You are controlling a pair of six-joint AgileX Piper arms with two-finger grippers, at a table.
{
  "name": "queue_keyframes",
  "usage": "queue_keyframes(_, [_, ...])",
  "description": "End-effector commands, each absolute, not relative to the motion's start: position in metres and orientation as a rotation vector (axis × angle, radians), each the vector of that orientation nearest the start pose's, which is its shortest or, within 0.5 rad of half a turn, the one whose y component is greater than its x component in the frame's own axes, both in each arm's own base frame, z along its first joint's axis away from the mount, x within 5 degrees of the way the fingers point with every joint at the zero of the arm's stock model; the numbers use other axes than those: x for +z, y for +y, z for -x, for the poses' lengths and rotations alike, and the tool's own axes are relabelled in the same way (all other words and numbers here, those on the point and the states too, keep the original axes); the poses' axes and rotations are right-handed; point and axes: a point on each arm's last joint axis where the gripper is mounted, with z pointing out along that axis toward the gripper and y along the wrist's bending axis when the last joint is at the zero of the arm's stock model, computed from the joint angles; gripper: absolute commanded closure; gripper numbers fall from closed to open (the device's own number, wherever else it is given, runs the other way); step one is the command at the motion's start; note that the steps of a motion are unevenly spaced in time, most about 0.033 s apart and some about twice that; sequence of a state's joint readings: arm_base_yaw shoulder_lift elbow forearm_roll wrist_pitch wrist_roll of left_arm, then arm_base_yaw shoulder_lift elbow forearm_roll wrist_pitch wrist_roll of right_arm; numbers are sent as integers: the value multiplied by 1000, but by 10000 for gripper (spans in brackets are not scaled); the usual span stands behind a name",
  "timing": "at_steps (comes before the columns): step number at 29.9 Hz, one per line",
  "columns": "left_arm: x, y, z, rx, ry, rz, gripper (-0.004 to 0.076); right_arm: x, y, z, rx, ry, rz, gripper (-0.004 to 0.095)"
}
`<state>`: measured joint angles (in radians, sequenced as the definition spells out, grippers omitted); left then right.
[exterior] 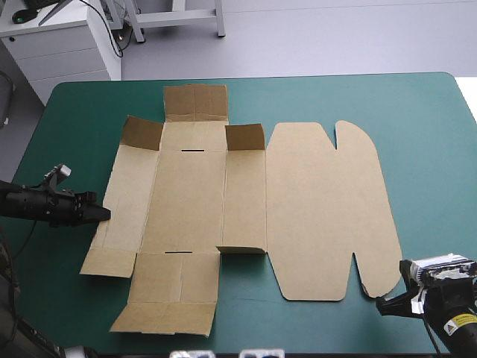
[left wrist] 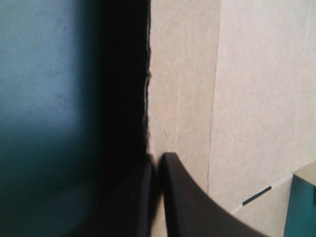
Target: Fold the box
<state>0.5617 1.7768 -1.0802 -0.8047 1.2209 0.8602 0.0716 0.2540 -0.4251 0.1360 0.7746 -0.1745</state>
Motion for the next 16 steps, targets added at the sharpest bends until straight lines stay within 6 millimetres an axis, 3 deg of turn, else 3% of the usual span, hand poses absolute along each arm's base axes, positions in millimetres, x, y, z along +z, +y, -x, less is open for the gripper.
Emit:
queue_keyframes(1, [229,103,-297,-1077,2569,98,724,286,12,-55,82,1982,204,927])
queue_keyframes(16, [230,97,-300,-1094,2578,112,724,286,12,-55,82,1982,204,927])
